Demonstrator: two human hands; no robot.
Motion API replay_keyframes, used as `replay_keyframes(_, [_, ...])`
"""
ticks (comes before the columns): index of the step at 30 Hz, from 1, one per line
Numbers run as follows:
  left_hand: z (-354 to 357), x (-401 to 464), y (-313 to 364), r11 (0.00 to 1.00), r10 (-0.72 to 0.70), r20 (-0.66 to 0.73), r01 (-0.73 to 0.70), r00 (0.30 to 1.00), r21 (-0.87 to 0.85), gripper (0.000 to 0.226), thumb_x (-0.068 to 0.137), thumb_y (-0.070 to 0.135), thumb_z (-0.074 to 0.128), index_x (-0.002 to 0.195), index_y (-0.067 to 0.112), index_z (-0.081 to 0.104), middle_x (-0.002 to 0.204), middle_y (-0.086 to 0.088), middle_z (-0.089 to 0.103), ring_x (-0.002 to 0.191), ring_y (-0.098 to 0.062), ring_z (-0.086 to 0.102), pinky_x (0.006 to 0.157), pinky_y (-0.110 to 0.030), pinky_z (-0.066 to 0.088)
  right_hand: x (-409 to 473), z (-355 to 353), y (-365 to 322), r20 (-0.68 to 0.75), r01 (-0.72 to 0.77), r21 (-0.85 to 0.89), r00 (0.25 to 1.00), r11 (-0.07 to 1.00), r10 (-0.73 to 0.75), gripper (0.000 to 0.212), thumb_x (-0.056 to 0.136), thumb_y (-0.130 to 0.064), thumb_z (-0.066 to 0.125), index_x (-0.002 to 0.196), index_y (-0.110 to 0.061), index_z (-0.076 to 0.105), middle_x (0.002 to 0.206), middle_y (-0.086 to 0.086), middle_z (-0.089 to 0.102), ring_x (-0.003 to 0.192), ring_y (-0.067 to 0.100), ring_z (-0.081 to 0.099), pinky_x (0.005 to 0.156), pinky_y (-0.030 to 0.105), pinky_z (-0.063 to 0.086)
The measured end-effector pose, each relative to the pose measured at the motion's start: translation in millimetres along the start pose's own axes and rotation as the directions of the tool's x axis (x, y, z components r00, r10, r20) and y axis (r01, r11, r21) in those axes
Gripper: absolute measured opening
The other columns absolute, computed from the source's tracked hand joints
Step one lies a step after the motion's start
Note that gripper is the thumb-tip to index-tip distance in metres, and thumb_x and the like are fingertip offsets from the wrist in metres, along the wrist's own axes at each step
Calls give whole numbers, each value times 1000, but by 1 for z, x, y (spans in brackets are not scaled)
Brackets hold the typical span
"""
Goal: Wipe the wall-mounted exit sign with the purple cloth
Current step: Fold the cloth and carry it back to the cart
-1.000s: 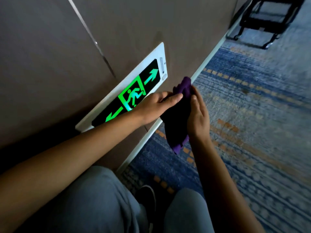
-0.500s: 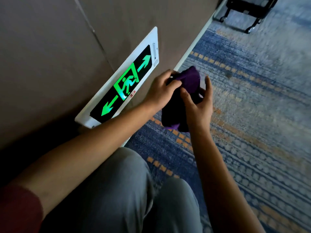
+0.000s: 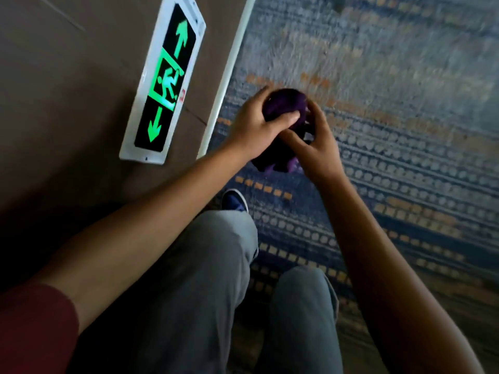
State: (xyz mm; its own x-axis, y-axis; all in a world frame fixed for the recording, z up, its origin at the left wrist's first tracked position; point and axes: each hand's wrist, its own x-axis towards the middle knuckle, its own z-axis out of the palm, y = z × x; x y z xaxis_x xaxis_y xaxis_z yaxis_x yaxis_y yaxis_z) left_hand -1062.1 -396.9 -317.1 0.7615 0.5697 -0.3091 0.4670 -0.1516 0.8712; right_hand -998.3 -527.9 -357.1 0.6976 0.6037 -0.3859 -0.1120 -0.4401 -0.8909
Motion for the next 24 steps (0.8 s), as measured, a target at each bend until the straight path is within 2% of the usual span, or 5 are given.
replay_keyframes(4, [0,-38,43,998,39,196,-28,980,-57,32,87,10,78,115,13,62,105,1,70,96,1,68,89,-18,54,-51,-38,-15,71,1,3,997,1000,-1,93,81,-59,69,157,-17,36,156,6,44,144,24,45,113,52,43])
replay_keyframes(8, [2,-76,92,995,31,324,3,946,-104,35,88,-2,74,119,-5,59,106,-9,65,94,-8,65,90,-25,55,-105,-81,-52,126,-21,100,992,995,9,83,81,-48,80,149,-17,45,139,4,63,127,18,63,108,47,51])
replay_keyframes(15, [-1,-138,192,985,117,338,-66,934,-160,46,86,1,78,126,8,56,117,1,63,103,0,65,91,-21,54,-186,-158,-130,110,-84,95,991,992,74,58,79,-45,83,125,-16,64,110,3,77,101,13,74,83,27,58])
replay_keyframes(19, [-3,-173,228,991,117,354,-83,928,-109,58,85,11,82,136,7,53,124,9,62,104,5,66,90,-17,53,-226,-191,-158,57,-71,50,996,996,68,54,74,-47,86,111,-13,69,89,-1,76,79,9,73,68,27,57])
replay_keyframes(24, [3,-210,260,998,49,361,-64,931,29,50,82,23,85,126,16,63,114,2,72,101,-5,69,96,-26,55,-264,-216,-182,-4,-47,-179,999,983,47,44,78,-42,85,103,-13,64,91,6,72,86,27,69,78,43,55])
